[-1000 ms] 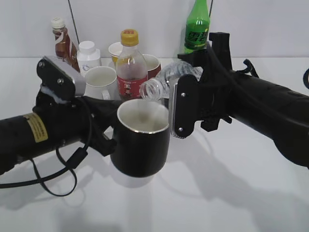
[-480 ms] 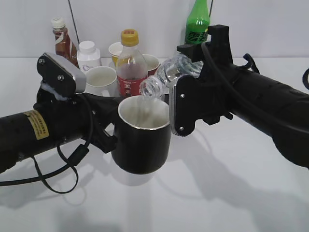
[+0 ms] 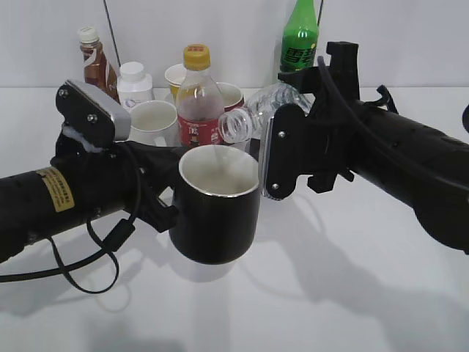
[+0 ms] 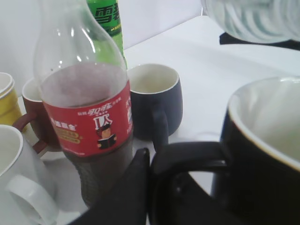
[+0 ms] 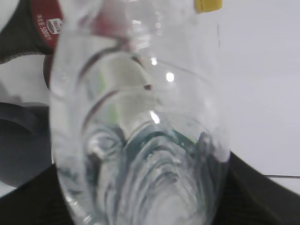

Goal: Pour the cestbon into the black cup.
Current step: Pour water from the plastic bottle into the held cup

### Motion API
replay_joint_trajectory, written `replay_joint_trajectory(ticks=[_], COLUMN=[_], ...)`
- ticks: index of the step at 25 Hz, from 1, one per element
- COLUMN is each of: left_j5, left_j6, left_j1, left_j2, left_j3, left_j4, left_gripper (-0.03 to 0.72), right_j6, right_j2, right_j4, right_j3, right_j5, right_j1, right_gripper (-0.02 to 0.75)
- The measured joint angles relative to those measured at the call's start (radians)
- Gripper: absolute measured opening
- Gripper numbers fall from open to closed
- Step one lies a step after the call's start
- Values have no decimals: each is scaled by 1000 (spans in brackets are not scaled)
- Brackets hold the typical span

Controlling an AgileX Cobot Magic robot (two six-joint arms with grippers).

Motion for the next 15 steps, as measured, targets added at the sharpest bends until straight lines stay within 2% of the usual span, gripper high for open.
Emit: replay_joint_trajectory(ticks=[11,15], left_j5=[0,0], left_j6=[0,2], left_j1=[0,0], left_j2=[0,0], left_j3=[0,0], left_j4=[-1,-3], left_gripper=[47,47], right_j6=[-57,39], right_j2=[0,0], right_j4=[-4,-5], right_j3=[0,0], right_j5=[-4,-7], right_j1=[0,0], right_gripper=[484,484])
